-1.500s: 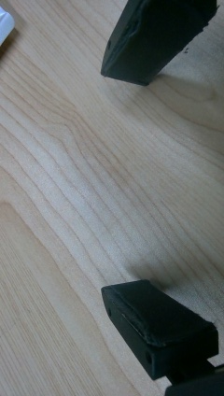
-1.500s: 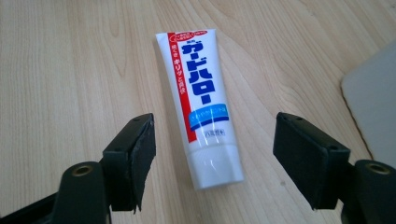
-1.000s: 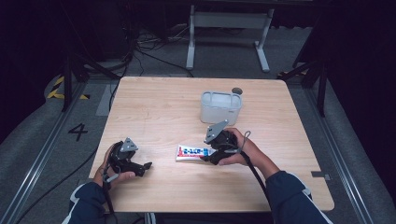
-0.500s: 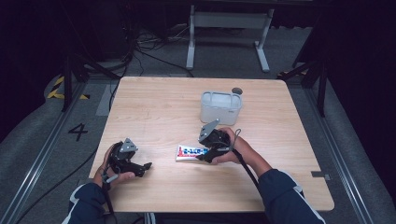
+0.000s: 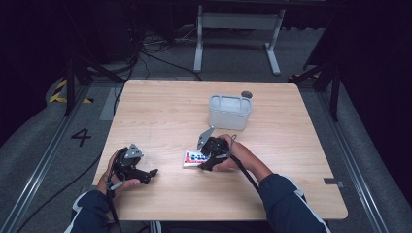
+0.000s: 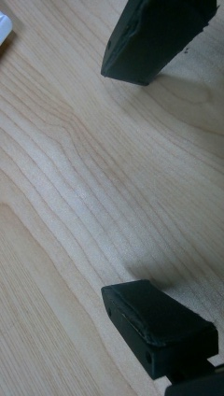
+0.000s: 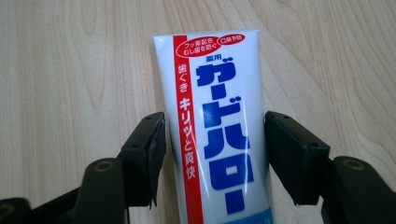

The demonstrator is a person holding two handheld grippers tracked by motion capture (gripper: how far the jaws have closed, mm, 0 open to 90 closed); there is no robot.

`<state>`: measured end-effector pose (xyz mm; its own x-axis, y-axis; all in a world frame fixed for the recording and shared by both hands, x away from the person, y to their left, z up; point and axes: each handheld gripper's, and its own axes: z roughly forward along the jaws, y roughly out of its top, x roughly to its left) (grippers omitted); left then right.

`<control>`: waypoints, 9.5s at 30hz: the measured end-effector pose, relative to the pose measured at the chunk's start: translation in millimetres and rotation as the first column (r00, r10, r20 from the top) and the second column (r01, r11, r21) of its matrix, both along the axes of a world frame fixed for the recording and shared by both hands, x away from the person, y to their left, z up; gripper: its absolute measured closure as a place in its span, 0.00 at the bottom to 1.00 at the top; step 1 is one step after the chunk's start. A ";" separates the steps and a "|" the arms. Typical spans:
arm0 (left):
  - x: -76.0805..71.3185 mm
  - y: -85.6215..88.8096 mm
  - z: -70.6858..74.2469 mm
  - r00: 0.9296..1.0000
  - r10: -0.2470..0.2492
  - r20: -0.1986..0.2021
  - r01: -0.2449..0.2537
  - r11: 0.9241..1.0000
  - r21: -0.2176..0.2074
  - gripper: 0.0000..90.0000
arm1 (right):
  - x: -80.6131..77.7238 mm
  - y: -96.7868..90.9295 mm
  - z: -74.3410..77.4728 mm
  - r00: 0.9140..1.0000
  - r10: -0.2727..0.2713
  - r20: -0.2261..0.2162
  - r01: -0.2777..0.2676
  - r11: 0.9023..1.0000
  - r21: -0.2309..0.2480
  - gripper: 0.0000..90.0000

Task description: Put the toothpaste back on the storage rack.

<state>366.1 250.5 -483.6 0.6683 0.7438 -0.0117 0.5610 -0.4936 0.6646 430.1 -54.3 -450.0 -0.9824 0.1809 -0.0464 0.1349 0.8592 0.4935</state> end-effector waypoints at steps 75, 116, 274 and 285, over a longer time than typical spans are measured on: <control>-0.9 0.1 0.2 1.000 0.003 0.000 -0.003 1.000 0.004 0.01 | -12.1 -51.6 55.8 0.990 -0.143 0.020 0.137 0.973 0.186 0.72; 1.8 0.2 -0.1 1.000 -0.022 0.001 0.022 1.000 0.000 0.01 | 12.7 -98.4 120.7 0.950 -0.278 0.140 0.192 0.879 0.437 0.72; -0.2 1.8 0.6 1.000 -0.004 0.013 0.004 1.000 -0.001 0.05 | 106.1 -127.3 56.2 0.851 -0.519 0.076 0.461 0.810 0.363 0.62; -0.2 1.8 0.7 1.000 -0.004 0.013 0.004 1.000 -0.001 0.05 | 104.9 -127.8 60.0 0.837 -0.540 0.083 0.479 0.798 0.366 0.52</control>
<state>365.8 252.3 -483.0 0.6715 0.7410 -0.0038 0.5505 -0.4955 0.6719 535.0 -182.0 -390.0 -0.7238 0.6876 -0.0582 0.3942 0.4812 0.7829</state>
